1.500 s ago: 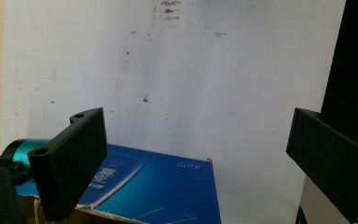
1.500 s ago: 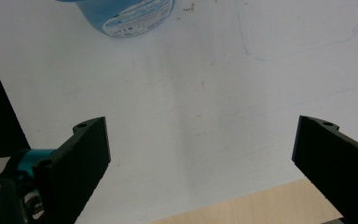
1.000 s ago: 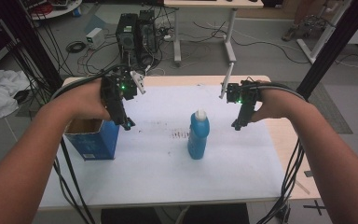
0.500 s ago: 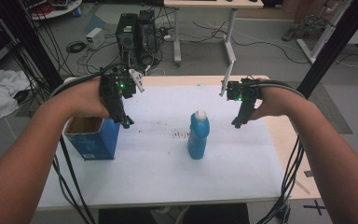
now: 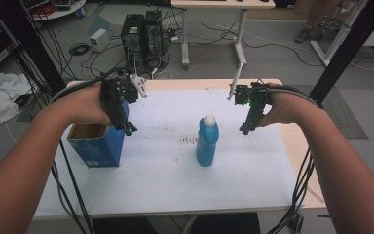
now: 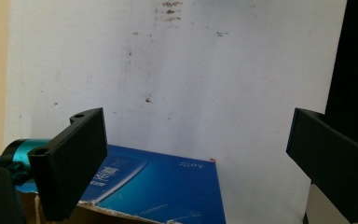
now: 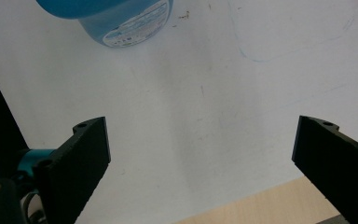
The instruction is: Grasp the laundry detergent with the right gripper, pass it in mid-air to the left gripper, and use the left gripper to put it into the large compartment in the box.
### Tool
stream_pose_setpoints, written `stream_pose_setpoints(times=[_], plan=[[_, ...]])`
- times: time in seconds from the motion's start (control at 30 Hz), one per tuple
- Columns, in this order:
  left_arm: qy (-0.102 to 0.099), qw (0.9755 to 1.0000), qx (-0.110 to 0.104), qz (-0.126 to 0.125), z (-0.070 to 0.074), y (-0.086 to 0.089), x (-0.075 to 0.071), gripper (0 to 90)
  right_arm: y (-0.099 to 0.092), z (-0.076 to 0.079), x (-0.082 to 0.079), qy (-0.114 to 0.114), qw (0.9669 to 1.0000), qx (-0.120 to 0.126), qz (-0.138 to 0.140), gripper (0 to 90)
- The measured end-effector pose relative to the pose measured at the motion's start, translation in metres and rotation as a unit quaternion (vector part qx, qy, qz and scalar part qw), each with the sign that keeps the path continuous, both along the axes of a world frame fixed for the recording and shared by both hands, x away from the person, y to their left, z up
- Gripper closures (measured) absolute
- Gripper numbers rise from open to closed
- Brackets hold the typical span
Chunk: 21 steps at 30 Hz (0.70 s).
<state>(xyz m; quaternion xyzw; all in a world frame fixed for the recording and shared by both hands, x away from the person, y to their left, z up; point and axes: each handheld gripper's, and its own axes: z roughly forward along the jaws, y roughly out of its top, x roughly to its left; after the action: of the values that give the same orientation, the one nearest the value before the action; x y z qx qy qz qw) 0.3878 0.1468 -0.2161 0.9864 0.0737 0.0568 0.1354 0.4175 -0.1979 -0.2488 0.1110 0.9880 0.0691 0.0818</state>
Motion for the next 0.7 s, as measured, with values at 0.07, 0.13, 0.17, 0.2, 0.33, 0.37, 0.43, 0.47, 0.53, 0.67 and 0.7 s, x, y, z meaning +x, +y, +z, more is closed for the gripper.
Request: stream_pose_setpoints(times=[0.07,0.13,0.17,0.2,0.33,0.37,0.43,0.47,0.53,0.67,0.7], plan=[[0.005,1.0000,0.007,-0.002,-0.0006,0.0021,-0.0012,5.3,0.0046,0.0001,-0.0030,0.001,1.0000,-0.005,-0.002,3.3],[0.008,0.9999,0.010,0.002,-0.0017,0.0017,-0.0017,5.3,0.0063,0.0012,-0.0055,0.000,1.0000,-0.003,-0.003,3.2],[0.008,0.9999,0.014,0.003,-0.0023,0.0009,-0.0021,5.3,0.0062,0.0019,-0.0067,0.001,1.0000,-0.002,-0.001,3.3],[0.005,0.9998,0.016,0.004,-0.0026,-0.0001,-0.0031,5.3,0.0059,0.0025,-0.0078,0.000,1.0000,-0.002,-0.001,3.2],[0.004,0.9998,0.019,0.003,-0.0032,-0.0038,-0.0057,5.3,0.0034,0.0049,-0.0106,-0.001,1.0000,-0.001,-0.003,3.3],[0.002,0.9997,0.022,0.002,-0.0041,-0.0059,-0.0058,5.3,0.0031,0.0055,-0.0115,-0.002,1.0000,-0.001,-0.007,3.2],[0.002,0.9997,0.022,0.002,-0.0041,-0.0059,-0.0058,5.3,0.0028,0.0053,-0.0113,-0.004,1.0000,-0.001,-0.002,3.2],[0.001,0.9998,0.019,0.005,-0.0059,-0.0070,-0.0052,5.3,0.0026,0.0051,-0.0099,-0.004,1.0000,0.000,0.000,3.3],[0.003,0.9999,0.012,0.005,-0.0059,-0.0065,-0.0050,5.3,0.0027,0.0056,-0.0094,-0.001,1.0000,0.000,-0.001,3.3],[0.004,0.9999,0.011,0.006,-0.0058,-0.0062,-0.0052,5.3,0.0032,0.0092,-0.0090,-0.005,1.0000,0.007,0.002,3.2],[0.003,0.9999,0.010,0.002,-0.0051,-0.0063,-0.0056,5.3,0.0032,0.0092,-0.0090,-0.005,1.0000,0.007,0.002,3.2]])
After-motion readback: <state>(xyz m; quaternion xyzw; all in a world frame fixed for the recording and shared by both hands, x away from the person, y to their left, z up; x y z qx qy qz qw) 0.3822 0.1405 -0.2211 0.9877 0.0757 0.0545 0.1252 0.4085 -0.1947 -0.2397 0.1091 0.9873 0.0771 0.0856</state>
